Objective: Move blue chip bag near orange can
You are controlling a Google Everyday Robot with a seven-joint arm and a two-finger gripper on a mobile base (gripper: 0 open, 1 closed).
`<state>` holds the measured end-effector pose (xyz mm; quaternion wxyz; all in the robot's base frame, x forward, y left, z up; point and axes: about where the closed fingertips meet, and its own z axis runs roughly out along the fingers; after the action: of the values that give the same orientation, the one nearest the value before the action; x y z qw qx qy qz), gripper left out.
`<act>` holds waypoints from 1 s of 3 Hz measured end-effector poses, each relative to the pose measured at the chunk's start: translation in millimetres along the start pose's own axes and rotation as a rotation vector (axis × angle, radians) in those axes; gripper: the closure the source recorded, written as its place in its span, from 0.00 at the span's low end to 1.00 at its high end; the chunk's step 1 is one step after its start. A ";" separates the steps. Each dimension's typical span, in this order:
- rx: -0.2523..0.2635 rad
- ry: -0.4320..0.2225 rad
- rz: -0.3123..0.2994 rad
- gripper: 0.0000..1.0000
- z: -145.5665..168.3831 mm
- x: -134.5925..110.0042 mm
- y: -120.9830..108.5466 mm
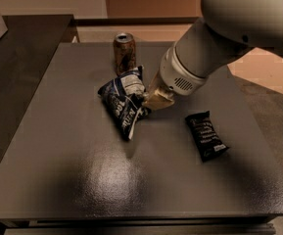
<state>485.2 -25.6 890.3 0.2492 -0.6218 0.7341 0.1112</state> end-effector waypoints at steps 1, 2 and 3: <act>0.030 0.002 0.041 1.00 -10.7 16.4 -24.7; 0.049 -0.012 0.078 0.81 -13.4 26.0 -48.6; 0.066 -0.043 0.099 0.59 -12.1 34.1 -62.4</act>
Offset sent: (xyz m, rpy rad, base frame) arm 0.0680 -0.0573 0.0062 0.0493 -0.0082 -0.1398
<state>539.4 -73.2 892.6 0.2794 -0.5737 0.7617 0.1122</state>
